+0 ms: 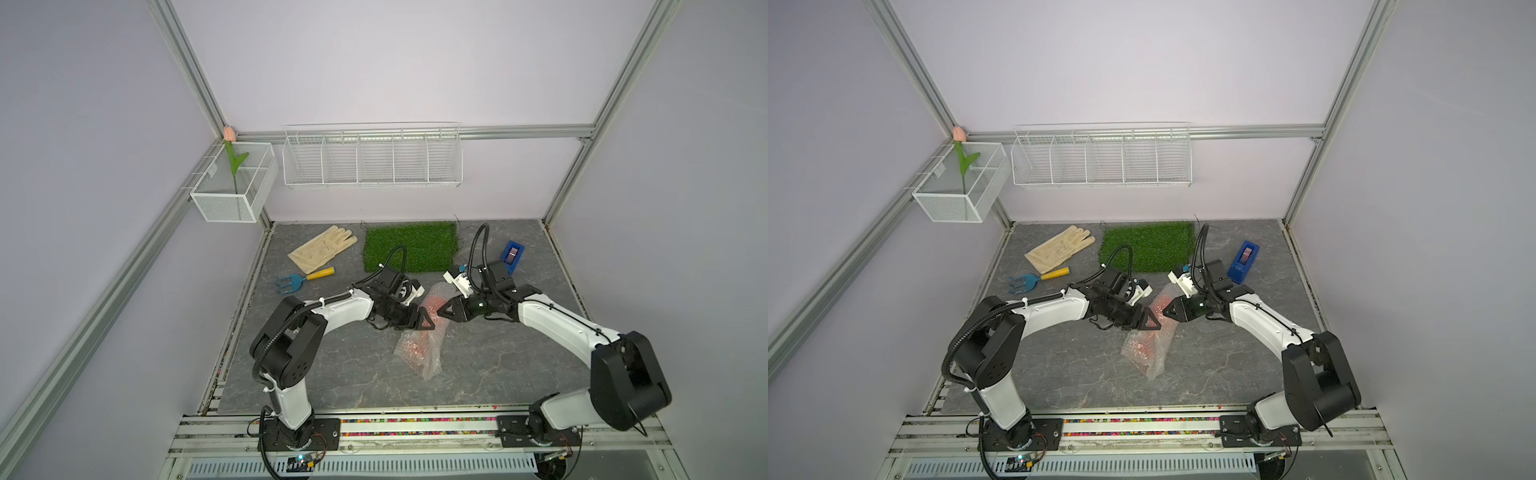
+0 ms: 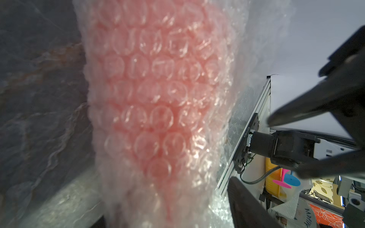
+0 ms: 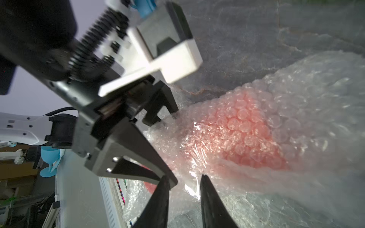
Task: Wrap wine glasses in bubble wrap
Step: Stick the tape on the bubble wrap.
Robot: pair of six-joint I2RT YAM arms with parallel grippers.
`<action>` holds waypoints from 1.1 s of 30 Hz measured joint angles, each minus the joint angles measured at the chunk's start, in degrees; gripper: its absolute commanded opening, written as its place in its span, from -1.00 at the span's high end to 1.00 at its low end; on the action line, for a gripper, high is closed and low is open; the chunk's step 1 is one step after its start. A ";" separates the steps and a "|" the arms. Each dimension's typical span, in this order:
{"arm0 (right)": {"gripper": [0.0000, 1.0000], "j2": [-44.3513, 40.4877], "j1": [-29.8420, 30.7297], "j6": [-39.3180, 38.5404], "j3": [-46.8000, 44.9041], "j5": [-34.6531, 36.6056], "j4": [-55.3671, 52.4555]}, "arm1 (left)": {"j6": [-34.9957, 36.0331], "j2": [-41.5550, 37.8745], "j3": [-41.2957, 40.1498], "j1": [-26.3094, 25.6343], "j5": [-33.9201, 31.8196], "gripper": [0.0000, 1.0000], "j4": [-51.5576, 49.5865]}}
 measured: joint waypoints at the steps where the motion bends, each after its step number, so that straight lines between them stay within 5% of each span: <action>1: 0.41 0.85 0.00 0.15 0.00 0.20 0.02 | 0.28 0.00 0.26 0.00 0.02 -0.38 -0.26; 14: 0.44 5.51 0.28 1.62 0.02 0.17 3.21 | 4.76 -0.09 3.82 0.79 -4.52 -0.67 -8.00; 24: 0.44 5.68 0.28 1.88 0.02 -0.04 4.09 | 6.88 1.05 13.09 1.20 -6.14 -0.70 -11.56; 33: 0.45 6.56 0.26 2.21 1.25 -0.04 3.85 | 9.07 3.54 13.49 1.81 -6.47 -0.69 -13.40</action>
